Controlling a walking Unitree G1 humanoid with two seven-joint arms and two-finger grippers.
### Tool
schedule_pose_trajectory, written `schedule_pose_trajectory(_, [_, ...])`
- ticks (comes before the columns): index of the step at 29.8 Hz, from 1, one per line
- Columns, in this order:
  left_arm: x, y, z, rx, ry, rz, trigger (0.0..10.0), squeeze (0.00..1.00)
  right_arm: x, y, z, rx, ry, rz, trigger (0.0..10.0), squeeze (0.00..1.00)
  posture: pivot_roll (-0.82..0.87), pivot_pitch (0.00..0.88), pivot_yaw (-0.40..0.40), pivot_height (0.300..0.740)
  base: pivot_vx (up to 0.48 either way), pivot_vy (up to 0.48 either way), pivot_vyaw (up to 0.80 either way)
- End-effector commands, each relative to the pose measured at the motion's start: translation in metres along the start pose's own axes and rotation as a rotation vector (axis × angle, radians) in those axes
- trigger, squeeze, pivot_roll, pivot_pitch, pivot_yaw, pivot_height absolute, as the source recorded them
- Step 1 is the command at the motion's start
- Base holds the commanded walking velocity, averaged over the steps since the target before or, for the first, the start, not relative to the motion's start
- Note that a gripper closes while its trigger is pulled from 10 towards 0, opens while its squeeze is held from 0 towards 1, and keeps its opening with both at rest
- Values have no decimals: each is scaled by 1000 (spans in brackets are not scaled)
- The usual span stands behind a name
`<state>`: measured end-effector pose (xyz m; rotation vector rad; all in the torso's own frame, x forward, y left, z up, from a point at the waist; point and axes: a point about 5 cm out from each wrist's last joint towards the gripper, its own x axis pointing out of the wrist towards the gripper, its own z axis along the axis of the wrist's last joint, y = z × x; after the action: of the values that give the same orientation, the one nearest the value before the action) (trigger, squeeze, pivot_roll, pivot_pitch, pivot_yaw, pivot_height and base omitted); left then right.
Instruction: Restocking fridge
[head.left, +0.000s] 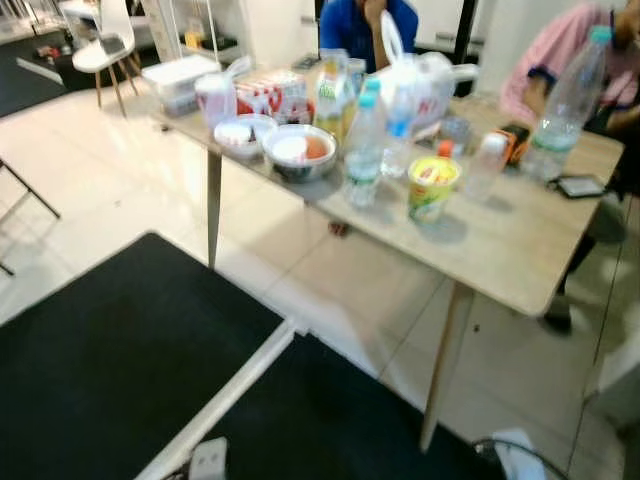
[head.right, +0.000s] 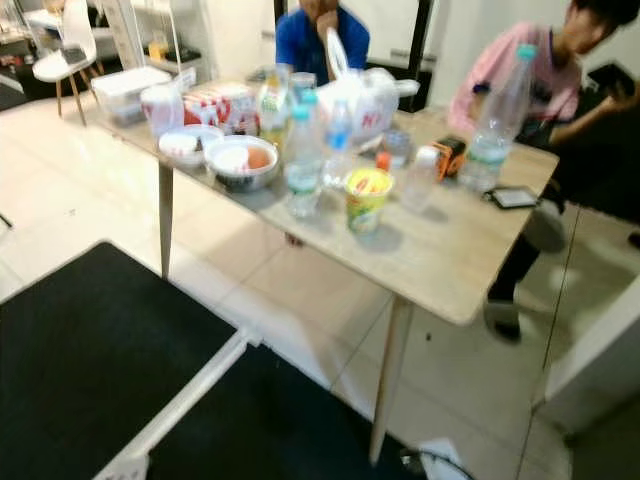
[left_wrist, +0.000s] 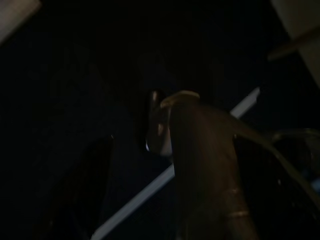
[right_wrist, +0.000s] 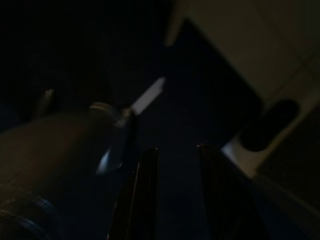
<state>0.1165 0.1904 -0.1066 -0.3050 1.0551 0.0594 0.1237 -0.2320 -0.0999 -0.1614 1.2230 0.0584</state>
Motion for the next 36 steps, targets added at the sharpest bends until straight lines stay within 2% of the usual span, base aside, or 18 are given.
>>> schedule_pose_trajectory(1, [0, 2, -1, 9, 10, 5, 10000, 0, -1, -2, -7, 0, 19, -7, 10000, 0, -32, 0, 22, 740, 315, 0, 0])
schedule_pose_trajectory(4, [-1, 2, -1, 9, 11, 6, 10000, 0, -1, -1, -7, -1, 20, -6, 10000, 0, -30, 0, 22, 740, 317, 0, 0])
schedule_pose_trajectory(9, [-1, 4, 2, -45, -8, -1, 10000, 0, -1, -1, -10, -3, 25, -3, 10000, 0, -26, 0, 21, 740, 0, 0, 0])
schedule_pose_trajectory(13, [-2, 5, 0, -17, 16, -12, 10000, 0, -1, 0, -11, -3, 30, -2, 10000, 0, -23, 0, 23, 740, 0, -231, 0])
schedule_pose_trajectory(14, [-2, 7, -2, 14, 33, 1, 10000, 0, -1, 1, -12, -5, 32, -2, 10000, 0, -24, 0, 25, 740, 0, -446, 0])
schedule_pose_trajectory(17, [-3, 9, -1, 13, 28, 20, 10000, 0, -1, 1, -13, -6, 34, -1, 10000, 0, -22, 0, 22, 740, 0, -431, 0])
schedule_pose_trajectory(21, [-2, 9, 0, 2, 22, 14, 10000, 0, -1, 0, -12, -22, 34, -4, 10000, 0, -22, 0, 23, 740, 0, 0, 0])
schedule_pose_trajectory(30, [-2, 7, 0, -16, 16, 3, 10000, 0, -3, -14, -7, -41, 33, -81, 10000, 0, -18, 0, 16, 740, 0, 0, 0])
schedule_pose_trajectory(32, [-2, 5, -1, 9, 25, -13, 10000, 0, -3, -17, -4, -34, 27, -93, 10000, 0, -21, 0, 14, 740, 0, -390, 0])
schedule_pose_trajectory(36, [-1, 4, 0, -3, 22, -13, 10000, 0, -3, -17, -2, -33, 23, -94, 10000, 0, -22, 0, 15, 740, 0, -464, 0])
